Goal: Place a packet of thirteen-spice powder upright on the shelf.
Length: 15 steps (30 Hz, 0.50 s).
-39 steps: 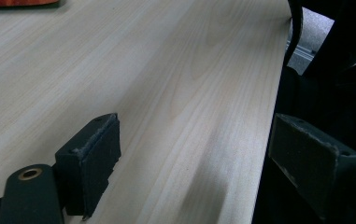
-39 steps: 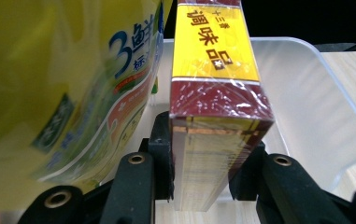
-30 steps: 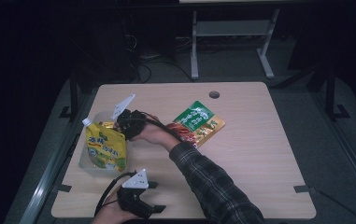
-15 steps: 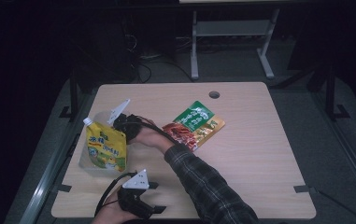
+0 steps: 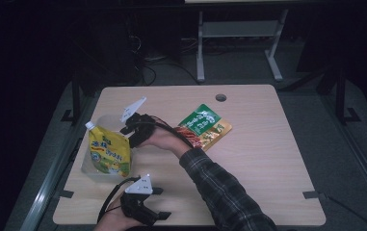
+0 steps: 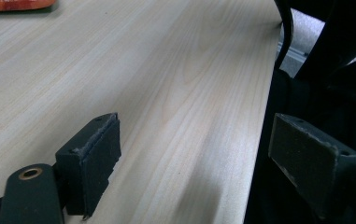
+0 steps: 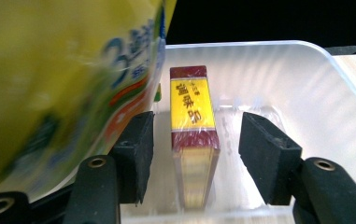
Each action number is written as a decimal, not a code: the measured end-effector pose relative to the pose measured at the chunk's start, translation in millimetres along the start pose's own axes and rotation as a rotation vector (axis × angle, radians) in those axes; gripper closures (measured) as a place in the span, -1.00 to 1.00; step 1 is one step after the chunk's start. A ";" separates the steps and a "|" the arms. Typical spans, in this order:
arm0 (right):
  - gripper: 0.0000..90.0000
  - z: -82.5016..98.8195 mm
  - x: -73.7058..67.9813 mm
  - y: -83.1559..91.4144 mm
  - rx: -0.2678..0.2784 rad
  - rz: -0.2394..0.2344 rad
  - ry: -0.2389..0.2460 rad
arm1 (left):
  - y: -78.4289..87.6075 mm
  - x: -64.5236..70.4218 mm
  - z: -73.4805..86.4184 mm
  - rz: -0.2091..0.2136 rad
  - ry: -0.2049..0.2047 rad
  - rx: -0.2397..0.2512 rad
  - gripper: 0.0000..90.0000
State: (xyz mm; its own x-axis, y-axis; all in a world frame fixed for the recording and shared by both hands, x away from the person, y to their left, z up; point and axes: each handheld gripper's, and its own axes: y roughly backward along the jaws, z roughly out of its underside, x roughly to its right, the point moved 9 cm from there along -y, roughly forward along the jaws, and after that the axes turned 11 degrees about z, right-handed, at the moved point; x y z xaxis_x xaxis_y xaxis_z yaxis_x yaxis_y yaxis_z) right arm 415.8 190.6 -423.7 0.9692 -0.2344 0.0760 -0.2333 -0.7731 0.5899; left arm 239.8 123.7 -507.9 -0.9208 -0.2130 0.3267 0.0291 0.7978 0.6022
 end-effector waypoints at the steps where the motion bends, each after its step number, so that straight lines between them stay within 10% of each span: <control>1: -0.03 1.5 0.1 5.7 0.002 0.002 -0.004 | 0.6 -0.5 -0.4 -0.004 0.001 0.002 -0.64; 15: -0.12 35.4 7.0 62.0 -0.019 0.081 -0.056 | 2.6 -4.8 1.8 -0.055 -0.018 -0.029 -0.69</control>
State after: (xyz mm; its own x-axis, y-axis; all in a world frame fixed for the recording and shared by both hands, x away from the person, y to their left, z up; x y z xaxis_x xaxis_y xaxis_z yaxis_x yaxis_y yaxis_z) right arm 405.3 120.2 -415.0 0.9411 -0.3287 0.0789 -0.3083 -0.7389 0.5992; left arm 243.6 127.8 -509.2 -0.9283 -0.2452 0.2795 -0.0103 0.7683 0.6400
